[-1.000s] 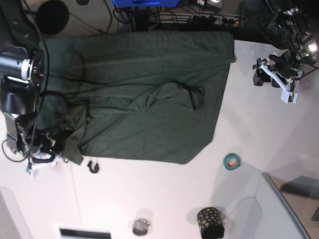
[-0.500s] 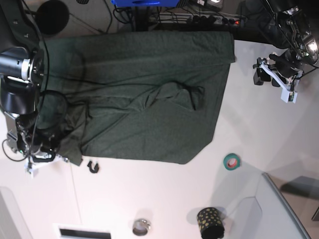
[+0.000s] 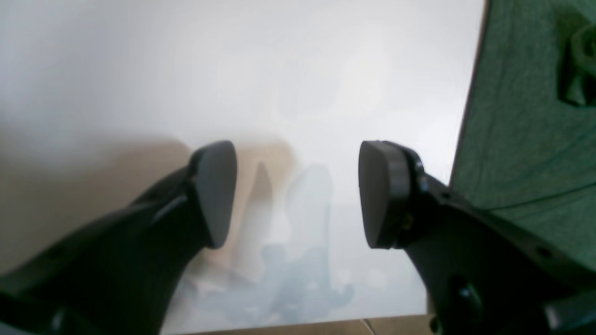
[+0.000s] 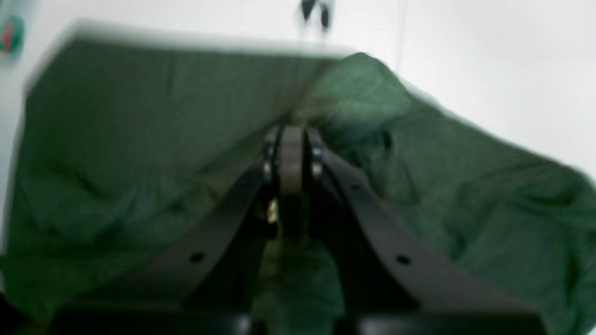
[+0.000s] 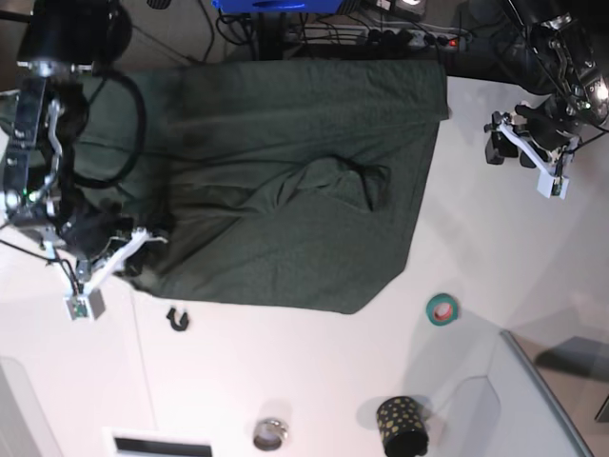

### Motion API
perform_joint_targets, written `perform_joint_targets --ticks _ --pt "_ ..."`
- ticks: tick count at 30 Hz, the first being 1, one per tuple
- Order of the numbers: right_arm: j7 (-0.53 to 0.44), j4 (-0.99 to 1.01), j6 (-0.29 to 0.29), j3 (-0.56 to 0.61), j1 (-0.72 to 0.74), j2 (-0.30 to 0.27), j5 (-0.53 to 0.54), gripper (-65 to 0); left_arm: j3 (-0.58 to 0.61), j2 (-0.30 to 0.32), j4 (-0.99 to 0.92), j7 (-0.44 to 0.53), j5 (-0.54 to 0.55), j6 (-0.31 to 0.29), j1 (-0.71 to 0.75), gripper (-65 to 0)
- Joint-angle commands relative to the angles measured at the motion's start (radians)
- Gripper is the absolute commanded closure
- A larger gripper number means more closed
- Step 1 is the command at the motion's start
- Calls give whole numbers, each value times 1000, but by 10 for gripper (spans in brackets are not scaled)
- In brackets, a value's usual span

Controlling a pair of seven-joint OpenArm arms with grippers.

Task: Layout the t-shirt on the table in an organized manner, then fold the t-shirt properly
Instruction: 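Sweep the right gripper across the shirt body toward the collar, then withdraw the right gripper to the shirt side and grasp the hem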

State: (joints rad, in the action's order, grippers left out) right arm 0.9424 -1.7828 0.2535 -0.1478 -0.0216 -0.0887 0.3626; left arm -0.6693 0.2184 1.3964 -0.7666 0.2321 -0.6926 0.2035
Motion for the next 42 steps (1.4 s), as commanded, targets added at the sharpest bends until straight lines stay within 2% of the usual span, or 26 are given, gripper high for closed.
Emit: perform_joint_targets --ticks 1,6,12,22,30,31,33,35,36,38,40,41,42 --pt "-15 -76 8 21 -5 -9 19 0 -4 14 14 16 10 -6 -8 -397" --pt "-66 -196 8 176 -154 -13 22 0 -4 13 16 16 10 -6 -11 -397" --pt "-87 -202 8 357 -219 -15 22 0 -4 16 16 16 10 -6 -3 -397" --pt "-89 -222 4 598 -225 -13 22 0 -4 17 16 16 10 -6 1 -397" --pt "-79 -188 7 689 -219 -16 19 -12 -4 17 16 16 10 -6 -3 -397" --pt "-76 -179 7 704 -217 -16 17 -38 -4 17 16 16 10 -6 -5 -397" --pt "-24 -177 7 722 -203 -30 17 -165 -4 17 16 16 10 -6 -8 -397" --pt "11 -193 7 715 -191 -46 22 -294 -4 17 16 16 10 -6 -8 -397" --pt "0 -214 7 704 -191 -55 19 -320 -4 17 16 16 10 -6 -8 -397" --pt "-49 -240 2 590 -191 -90 23 -302 -4 17 16 16 10 -6 -8 -397" --pt "-96 -220 2 382 -189 -90 23 -281 -4 14 21 16 13 -6 -3 -397" --pt "-116 -190 2 254 -183 -78 23 -276 -2 11 27 16 14 -6 1 -397" --pt "-128 -147 0 123 -157 -42 22 -272 -2 8 31 16 16 -6 1 -397"
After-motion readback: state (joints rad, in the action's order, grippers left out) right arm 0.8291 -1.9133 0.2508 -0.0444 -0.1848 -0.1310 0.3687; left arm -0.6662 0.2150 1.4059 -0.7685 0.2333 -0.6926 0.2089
